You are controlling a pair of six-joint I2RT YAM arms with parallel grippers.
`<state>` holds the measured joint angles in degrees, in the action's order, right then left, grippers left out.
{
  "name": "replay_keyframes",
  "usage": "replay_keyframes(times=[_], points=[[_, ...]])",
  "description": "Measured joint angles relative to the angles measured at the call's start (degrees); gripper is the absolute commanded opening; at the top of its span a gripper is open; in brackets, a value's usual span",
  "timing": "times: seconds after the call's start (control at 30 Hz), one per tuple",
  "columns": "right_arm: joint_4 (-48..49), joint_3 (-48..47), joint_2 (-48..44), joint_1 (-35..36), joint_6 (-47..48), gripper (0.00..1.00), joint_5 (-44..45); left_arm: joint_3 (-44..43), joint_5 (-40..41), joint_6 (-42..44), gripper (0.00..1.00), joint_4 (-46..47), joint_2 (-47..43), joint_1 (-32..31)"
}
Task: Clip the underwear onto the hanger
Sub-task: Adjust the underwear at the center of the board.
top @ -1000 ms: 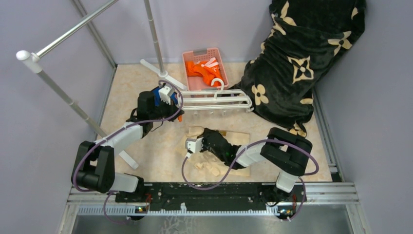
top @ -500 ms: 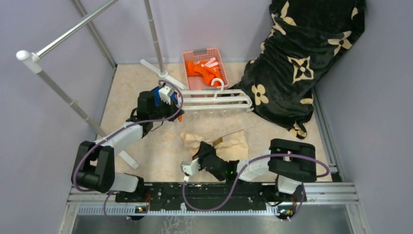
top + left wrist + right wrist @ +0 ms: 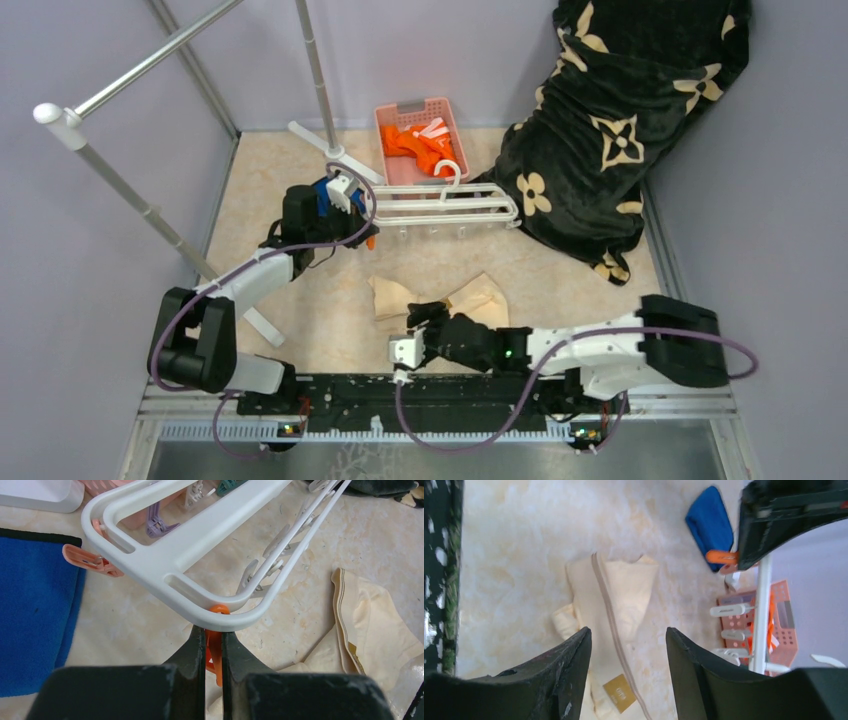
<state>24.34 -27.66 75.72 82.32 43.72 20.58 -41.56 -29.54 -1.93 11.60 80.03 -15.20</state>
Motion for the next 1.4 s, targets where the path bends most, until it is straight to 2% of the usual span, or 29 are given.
replay_keyframes(times=[0.17,0.27,0.43,0.63,0.8,1.03,1.23,1.4], points=[[-7.9,-2.1,-13.9,-9.4,-7.5,0.57,-16.6,0.0,0.0,0.0,0.00,-0.1,0.0,0.0],[-12.2,-4.6,-16.0,-16.8,-10.1,0.58,-28.1,-0.1,0.0,0.2,0.00,-0.2,0.0,0.0],[-21.8,-13.6,-5.4,-26.2,-11.2,0.61,-47.2,-0.6,0.0,0.3,0.00,-0.7,0.0,0.0],[-27.8,-22.3,9.5,-29.5,-9.9,0.68,-59.4,-0.7,0.0,0.3,0.00,-1.0,-0.1,0.0],[-30.1,-26.9,18.1,-30.9,-8.3,0.69,-63.9,-0.7,0.0,0.3,0.00,-1.1,-0.1,0.0],[-29.9,-27.6,23.7,-32.8,-7.7,0.65,-65.3,-0.7,0.0,0.3,0.00,-1.2,-0.1,0.0],[-31.0,-28.9,26.1,-33.3,-7.1,0.52,-66.1,-0.7,0.0,0.3,0.00,-1.2,-0.1,0.0],[-31.7,-29.5,26.9,-33.3,-6.8,0.32,-67.0,-0.7,0.0,0.3,0.00,-1.2,-0.1,0.1]])
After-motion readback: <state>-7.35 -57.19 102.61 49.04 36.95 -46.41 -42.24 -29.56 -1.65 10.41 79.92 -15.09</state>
